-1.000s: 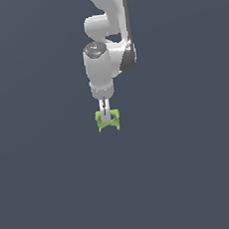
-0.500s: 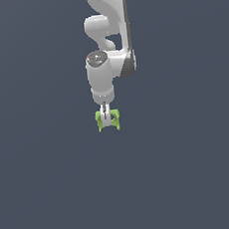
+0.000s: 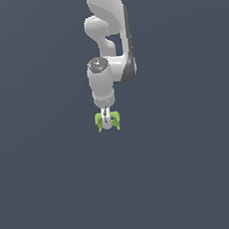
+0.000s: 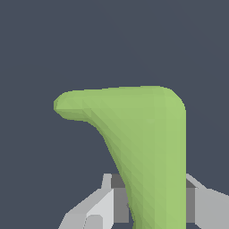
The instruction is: Pick up the object and move it to a goal position.
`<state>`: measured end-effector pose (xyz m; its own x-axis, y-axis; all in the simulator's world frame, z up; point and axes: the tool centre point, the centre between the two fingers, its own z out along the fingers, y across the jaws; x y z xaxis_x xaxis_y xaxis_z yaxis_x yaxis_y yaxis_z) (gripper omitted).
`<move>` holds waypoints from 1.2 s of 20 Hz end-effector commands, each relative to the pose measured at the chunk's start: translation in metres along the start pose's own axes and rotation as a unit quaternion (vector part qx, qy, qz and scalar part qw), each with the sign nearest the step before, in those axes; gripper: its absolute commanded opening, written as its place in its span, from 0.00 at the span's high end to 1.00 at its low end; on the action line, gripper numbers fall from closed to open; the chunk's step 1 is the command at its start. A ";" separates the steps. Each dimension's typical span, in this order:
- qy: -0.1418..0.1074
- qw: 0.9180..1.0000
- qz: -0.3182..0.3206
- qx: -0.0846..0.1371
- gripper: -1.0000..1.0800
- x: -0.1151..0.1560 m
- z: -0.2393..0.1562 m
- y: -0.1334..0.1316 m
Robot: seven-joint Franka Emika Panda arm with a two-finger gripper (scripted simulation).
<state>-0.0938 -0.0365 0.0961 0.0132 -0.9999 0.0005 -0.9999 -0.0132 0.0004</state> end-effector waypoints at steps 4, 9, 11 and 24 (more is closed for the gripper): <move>0.000 1.000 0.000 0.000 1.00 0.000 0.000 0.000; 0.000 1.000 0.000 0.000 1.00 0.000 0.000 0.000; 0.000 1.000 0.000 0.000 1.00 -0.001 -0.002 0.000; 0.001 1.000 0.001 0.000 1.00 -0.034 -0.066 0.001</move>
<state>-0.0954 -0.0081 0.1504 0.0119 -0.9999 0.0017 -0.9999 -0.0119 0.0010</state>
